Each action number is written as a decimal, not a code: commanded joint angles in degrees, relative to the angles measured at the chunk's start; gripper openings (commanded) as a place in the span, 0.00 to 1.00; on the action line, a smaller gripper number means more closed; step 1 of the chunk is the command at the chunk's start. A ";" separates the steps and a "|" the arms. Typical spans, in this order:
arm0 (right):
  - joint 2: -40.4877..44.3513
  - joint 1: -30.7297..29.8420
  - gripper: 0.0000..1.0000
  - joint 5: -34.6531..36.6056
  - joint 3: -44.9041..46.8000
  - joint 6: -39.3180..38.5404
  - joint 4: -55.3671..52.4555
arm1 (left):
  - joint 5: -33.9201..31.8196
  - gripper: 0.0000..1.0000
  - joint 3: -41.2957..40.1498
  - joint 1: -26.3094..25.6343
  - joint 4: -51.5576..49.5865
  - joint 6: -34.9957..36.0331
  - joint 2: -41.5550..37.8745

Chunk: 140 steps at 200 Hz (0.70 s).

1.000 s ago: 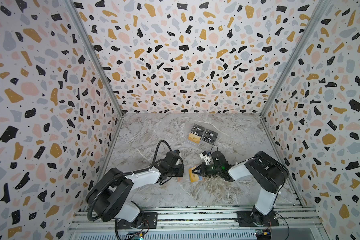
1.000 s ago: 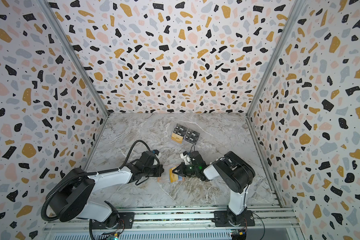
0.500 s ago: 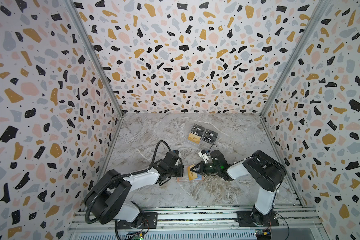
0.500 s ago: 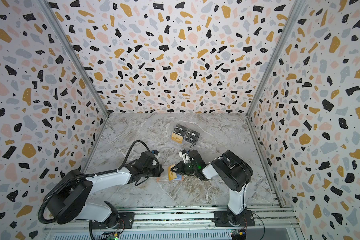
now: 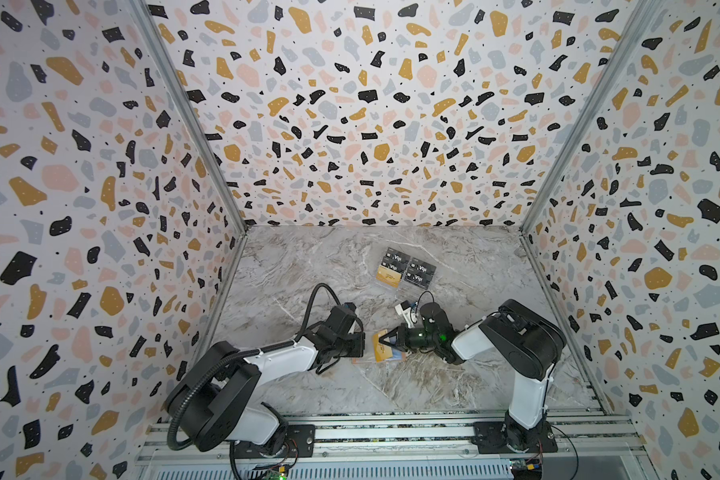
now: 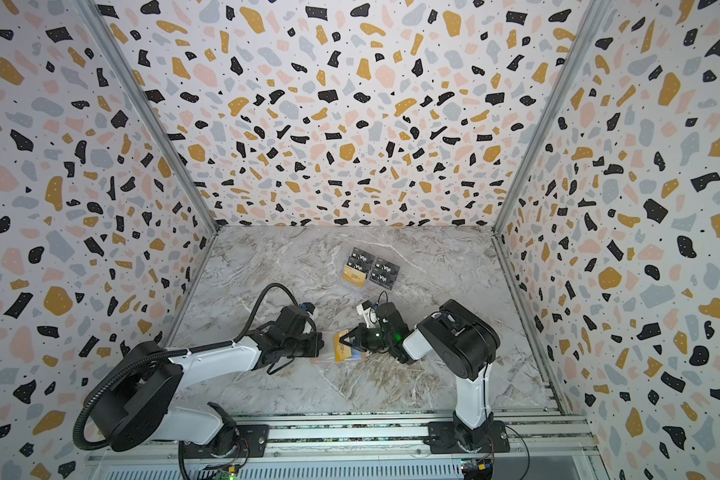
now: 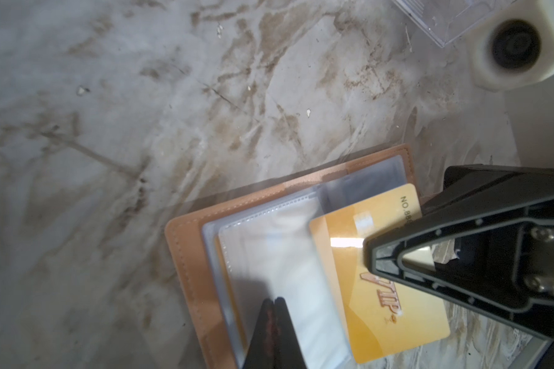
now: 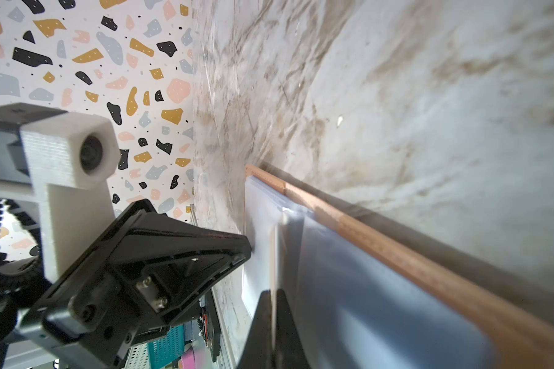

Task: Insert credit cards into a card holder
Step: Insert the credit card into the card slot.

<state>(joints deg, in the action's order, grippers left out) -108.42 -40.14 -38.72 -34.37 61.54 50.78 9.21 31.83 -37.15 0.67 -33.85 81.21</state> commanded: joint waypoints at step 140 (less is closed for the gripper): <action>-3.05 -1.04 0.00 1.63 0.88 1.78 9.17 | -0.16 0.00 -1.71 -0.21 -0.58 0.54 -0.98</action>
<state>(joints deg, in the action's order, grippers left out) -111.35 -40.56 -37.71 -34.02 62.39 56.90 9.04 31.22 -37.17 0.91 -33.82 80.68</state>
